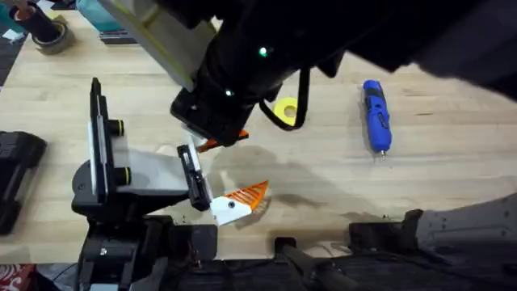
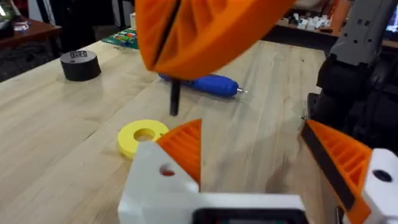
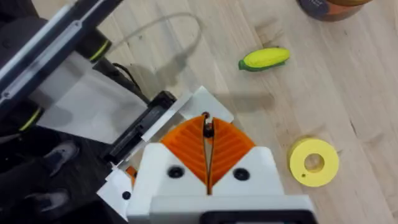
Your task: Pick up the gripper from the table and insert it into the empty holder that is missing its gripper. Then pick up a screw, insert it into the mounting hole, and use the screwdriver to tighten it. Finally, clean up the table by picking up the vegetable and placing it into the bucket.
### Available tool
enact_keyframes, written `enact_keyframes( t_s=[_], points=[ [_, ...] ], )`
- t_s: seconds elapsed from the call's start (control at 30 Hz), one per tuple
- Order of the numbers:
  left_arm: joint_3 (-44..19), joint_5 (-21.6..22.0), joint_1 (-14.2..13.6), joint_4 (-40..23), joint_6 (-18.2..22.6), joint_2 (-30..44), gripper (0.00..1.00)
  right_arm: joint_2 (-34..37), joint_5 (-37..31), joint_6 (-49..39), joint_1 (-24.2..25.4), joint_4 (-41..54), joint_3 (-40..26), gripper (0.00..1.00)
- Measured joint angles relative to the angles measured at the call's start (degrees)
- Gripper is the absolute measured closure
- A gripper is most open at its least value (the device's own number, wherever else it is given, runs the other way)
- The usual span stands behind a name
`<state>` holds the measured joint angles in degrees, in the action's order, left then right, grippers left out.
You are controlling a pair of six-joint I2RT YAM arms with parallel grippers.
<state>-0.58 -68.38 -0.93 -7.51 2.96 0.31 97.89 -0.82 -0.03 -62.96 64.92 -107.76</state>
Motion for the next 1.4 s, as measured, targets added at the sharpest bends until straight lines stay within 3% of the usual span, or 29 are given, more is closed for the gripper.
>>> enact_keyframes(
  t_s=[0.8,1.4],
  points=[
    [0.0,0.0,0.0,0.0,0.0,-0.01,0.015,0.0,0.0,0.0,0.0,-4.67,5.78,0.996],
    [0.0,0.0,0.0,0.0,0.0,-0.02,0.015,0.0,0.0,0.0,0.0,-5.43,6.59,0.996]
  ],
)
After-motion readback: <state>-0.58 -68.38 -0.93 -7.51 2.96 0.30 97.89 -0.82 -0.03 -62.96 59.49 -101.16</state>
